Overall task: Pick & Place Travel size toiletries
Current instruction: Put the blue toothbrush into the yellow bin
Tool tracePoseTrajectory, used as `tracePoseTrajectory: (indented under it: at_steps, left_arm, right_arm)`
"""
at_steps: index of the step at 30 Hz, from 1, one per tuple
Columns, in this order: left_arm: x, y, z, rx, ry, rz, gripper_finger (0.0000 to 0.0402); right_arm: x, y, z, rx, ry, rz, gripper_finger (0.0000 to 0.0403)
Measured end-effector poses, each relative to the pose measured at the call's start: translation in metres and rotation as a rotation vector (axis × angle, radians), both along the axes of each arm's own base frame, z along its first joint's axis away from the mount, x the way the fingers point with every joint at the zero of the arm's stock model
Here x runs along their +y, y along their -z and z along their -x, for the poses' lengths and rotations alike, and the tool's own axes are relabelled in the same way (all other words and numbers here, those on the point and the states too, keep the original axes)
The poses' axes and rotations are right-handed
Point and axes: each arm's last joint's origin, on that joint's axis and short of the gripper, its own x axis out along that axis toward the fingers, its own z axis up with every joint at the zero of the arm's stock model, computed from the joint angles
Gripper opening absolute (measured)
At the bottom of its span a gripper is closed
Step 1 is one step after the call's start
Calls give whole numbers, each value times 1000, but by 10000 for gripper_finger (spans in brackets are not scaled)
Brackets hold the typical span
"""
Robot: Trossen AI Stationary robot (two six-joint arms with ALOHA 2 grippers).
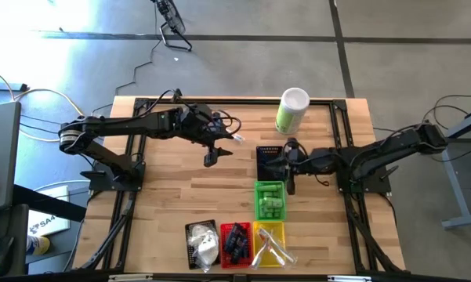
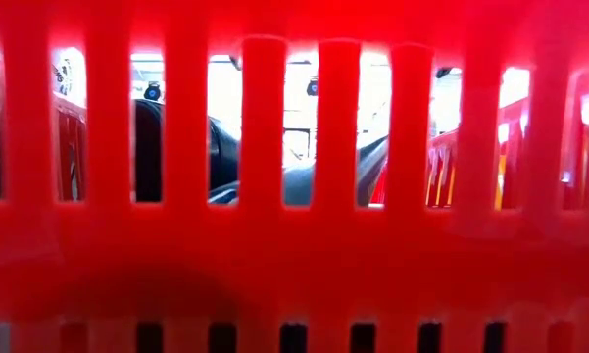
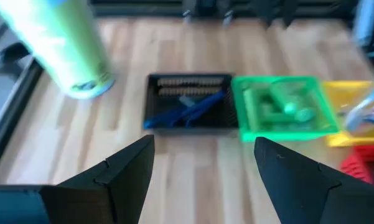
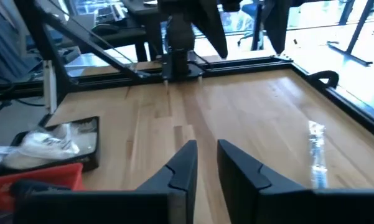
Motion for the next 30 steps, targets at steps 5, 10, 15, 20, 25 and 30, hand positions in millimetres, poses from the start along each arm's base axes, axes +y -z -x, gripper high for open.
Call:
tracePoseTrajectory:
  at_steps: [5, 10, 15, 20, 25, 30]
  left_arm:
    - [6, 6, 5, 91, -186, -121, 271]
    - [18, 18, 4, 195, -328, -217, 271]
    - [40, 37, -9, 215, -293, -141, 271]
    - [67, 62, -17, 285, -290, -134, 271]
    - [89, 82, -18, 363, -296, -147, 271]
    - [110, 95, -15, 353, -253, -18, 271]
  right_arm:
    - [-5, -1, 0, -3, 21, 2, 41]
    - [-5, 0, 1, 12, 11, 31, 39]
    - [-5, 0, 1, 14, 7, 44, 40]
    - [-5, 3, 1, 38, 6, 52, 40]
    - [-5, 4, 1, 49, 3, 60, 40]
    - [-5, 5, 2, 63, -5, 90, 40]
